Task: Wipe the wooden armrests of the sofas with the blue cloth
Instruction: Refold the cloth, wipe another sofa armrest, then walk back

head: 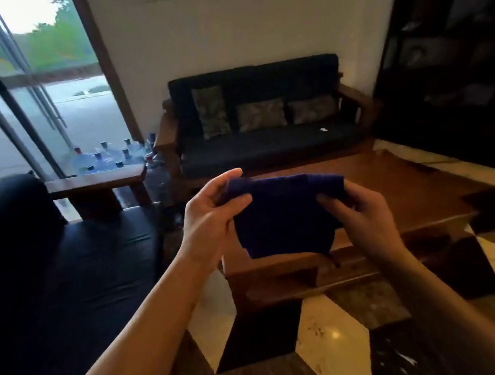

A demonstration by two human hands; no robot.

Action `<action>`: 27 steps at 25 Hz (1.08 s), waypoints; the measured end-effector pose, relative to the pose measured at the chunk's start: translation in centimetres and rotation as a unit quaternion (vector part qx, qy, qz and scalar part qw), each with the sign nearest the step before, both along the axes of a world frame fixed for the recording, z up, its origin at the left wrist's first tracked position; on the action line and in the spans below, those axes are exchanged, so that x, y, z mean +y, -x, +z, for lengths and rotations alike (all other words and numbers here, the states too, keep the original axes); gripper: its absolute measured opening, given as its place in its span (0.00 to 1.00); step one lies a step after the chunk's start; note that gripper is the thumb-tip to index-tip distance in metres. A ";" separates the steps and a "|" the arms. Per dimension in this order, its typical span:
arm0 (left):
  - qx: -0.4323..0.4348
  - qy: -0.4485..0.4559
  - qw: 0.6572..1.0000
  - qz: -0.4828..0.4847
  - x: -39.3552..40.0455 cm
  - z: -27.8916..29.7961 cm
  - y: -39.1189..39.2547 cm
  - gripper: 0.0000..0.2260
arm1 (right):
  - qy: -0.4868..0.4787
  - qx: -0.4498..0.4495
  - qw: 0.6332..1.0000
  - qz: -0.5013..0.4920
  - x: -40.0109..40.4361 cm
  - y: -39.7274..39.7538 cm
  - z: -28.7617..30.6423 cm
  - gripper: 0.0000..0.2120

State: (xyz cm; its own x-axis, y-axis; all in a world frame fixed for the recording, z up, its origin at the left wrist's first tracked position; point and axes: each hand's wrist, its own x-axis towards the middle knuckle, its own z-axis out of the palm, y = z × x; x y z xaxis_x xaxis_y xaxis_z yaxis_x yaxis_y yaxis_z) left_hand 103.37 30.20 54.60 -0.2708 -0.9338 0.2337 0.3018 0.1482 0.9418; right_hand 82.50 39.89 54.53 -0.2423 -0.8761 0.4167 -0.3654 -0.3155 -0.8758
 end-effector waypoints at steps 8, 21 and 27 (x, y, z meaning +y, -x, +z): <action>-0.012 -0.016 0.969 -0.245 7.5 0.8 17.5 0.13 | 0.012 -0.026 0.968 -0.249 15.3 12.1 0.8 0.07; -0.034 0.026 0.890 -0.454 13.0 0.1 35.0 0.13 | 0.030 0.002 0.861 -0.507 24.9 20.4 0.7 0.03; -0.012 -0.020 0.871 -0.491 8.0 0.3 38.5 0.12 | 0.026 0.015 0.854 -0.520 20.6 22.7 0.6 0.05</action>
